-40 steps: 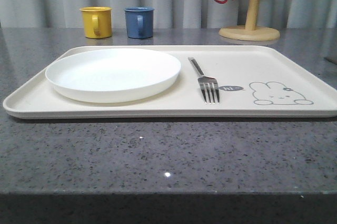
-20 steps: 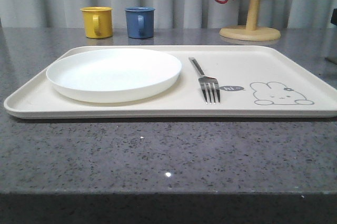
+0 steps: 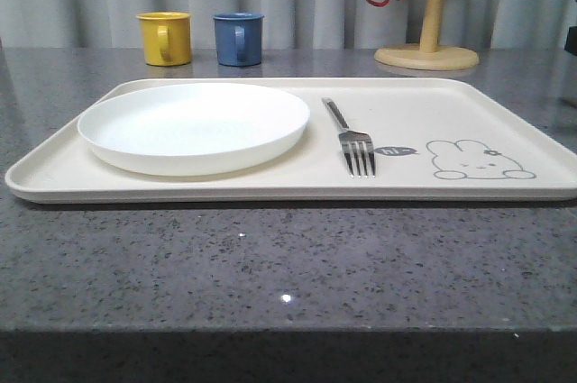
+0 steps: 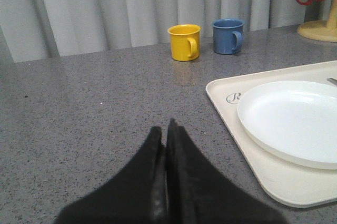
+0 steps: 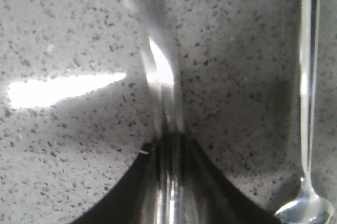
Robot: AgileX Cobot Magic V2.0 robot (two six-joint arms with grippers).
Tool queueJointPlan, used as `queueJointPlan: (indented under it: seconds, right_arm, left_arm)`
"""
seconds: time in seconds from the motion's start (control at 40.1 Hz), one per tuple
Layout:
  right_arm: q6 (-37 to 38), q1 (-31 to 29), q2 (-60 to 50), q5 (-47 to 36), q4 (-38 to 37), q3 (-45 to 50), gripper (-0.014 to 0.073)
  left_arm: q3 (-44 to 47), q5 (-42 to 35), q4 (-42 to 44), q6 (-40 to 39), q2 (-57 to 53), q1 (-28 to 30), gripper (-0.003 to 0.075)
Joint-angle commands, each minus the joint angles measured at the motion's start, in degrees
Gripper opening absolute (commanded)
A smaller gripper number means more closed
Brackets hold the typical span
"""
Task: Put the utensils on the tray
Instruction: 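Move the right gripper back and grasp the steel chopsticks, then place the chopsticks on the tray beside the fork and release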
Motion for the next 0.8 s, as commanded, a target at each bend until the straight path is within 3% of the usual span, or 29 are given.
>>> queueJointPlan:
  seconds: [0.0, 0.324, 0.773]
  right_arm:
    - [0.7, 0.0, -2.0, 0.8, 1.8, -1.1, 0.0068]
    - [5.8, 2.3, -9.8, 3.9, 2.0, -1.3, 0.0068]
    - [15.1, 21.8, -8.8, 4.1, 2.0, -6.8, 0.0068]
  left_arm:
    - [-1.6, -4.9, -0.6, -0.1, 0.6, 0.0, -0.0018]
    - [-1.6, -5.0, -0.6, -0.1, 0.6, 0.0, -0.0018]
    - [-1.6, -5.0, -0.6, -0.1, 0.6, 0.0, -0.0018]
